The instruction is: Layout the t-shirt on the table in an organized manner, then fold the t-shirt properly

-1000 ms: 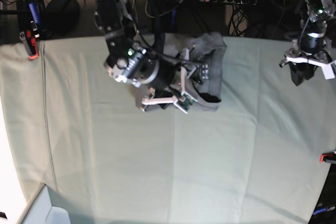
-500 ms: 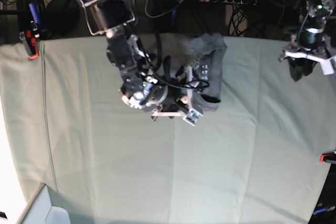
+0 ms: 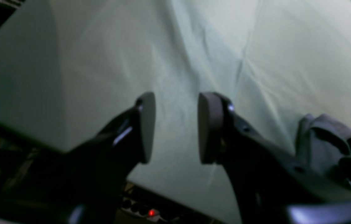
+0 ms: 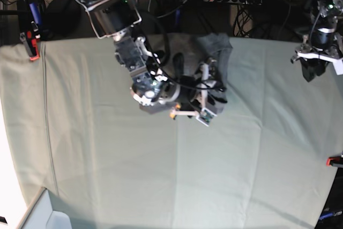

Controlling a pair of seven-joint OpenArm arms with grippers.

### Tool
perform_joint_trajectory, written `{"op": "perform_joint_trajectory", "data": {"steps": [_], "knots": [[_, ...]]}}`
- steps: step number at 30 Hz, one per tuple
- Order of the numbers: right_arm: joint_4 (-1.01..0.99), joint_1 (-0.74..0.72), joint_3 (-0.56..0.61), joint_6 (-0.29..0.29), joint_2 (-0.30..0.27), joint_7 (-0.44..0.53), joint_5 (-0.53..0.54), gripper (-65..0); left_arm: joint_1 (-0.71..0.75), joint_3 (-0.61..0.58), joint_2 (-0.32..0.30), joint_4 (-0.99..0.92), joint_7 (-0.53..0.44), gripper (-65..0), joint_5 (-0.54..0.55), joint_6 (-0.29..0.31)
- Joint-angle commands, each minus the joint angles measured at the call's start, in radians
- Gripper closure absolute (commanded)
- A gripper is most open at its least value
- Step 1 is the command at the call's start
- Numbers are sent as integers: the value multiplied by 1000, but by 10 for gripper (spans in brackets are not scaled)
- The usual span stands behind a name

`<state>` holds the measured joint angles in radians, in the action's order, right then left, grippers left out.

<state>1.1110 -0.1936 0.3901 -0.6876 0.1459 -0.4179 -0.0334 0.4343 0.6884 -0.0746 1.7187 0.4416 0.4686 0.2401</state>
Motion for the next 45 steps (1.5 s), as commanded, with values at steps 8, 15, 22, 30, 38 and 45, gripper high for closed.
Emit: {"op": "perform_joint_trajectory", "data": {"steps": [8, 15, 22, 30, 38, 45], "knots": [[275, 76, -23, -11, 11, 24, 19, -311, -7, -2, -3, 5, -25, -222, 6, 6], [496, 201, -254, -11, 11, 23, 16, -311, -16, -89, -1, 8, -25, -222, 15, 6], [622, 331, -469, -11, -75, 23, 16, -310, -42, -359, 0, 4, -25, -311, 15, 2], [665, 412, -609, -11, -134, 24, 17, -310, -68, -537, 12, -59, -25, -531, 17, 0], [665, 438, -685, -11, -134, 24, 17, -310, -117, -473, 40, -181, -25, -531, 17, 6], [665, 458, -692, -11, -133, 24, 17, -307, -170, -522, 40, -306, -25, -531, 17, 6]]}}
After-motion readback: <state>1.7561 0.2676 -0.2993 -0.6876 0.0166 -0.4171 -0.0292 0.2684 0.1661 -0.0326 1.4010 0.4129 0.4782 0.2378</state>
